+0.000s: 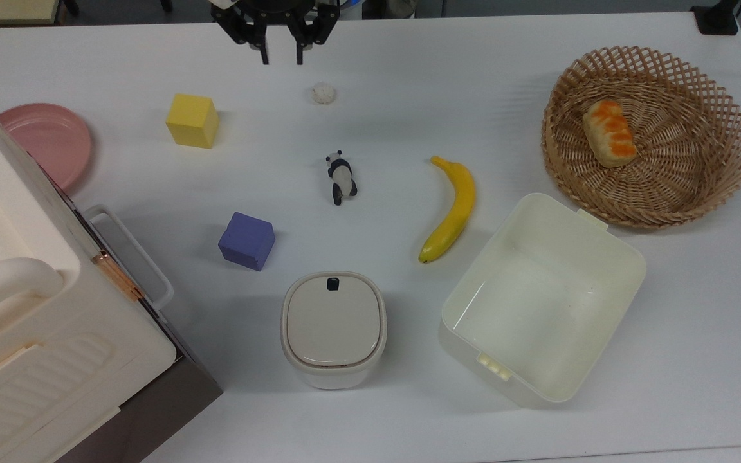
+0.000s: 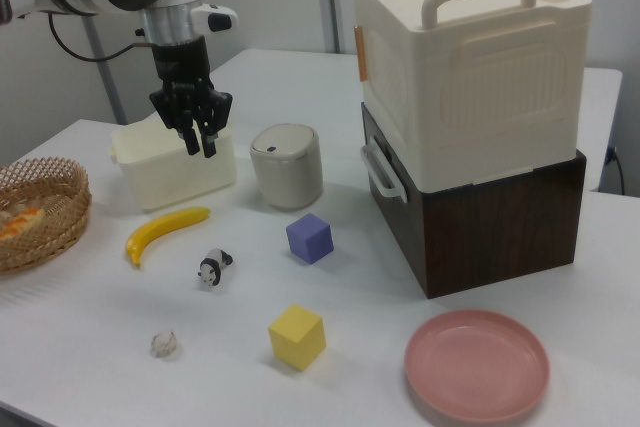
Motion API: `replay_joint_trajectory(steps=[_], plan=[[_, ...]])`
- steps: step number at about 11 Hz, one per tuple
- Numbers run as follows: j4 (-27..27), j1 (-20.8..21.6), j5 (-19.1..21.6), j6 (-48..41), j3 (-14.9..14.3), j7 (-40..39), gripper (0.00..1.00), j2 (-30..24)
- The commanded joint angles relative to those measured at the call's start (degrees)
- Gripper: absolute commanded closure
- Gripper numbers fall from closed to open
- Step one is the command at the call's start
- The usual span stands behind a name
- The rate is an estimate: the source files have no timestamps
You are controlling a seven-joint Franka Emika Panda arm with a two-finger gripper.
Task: Open the trash can
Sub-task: 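Move the gripper over the cream trash can lid and lower it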
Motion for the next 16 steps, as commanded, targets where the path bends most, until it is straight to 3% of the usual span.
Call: replay_joint_trajectory(steps=[1, 4, 8, 11, 13, 16], plan=[[-1.62, 0.22, 0.53, 2.15, 0.08, -2.65, 0.99, -1.22], [-1.01, 0.13, 1.85, 11.97, -0.27, -3.46, 0.99, 0.44], [1.96, 1.44, 2.29, 30.61, -0.36, -2.05, 0.97, 8.24], [11.72, 2.85, 2.02, 36.06, -0.80, 1.63, 0.97, 19.05], [11.74, 5.39, 1.85, 45.02, -2.19, 4.79, 0.97, 22.58], [11.74, 6.99, 1.58, 46.72, -3.52, 5.51, 0.97, 25.58]])
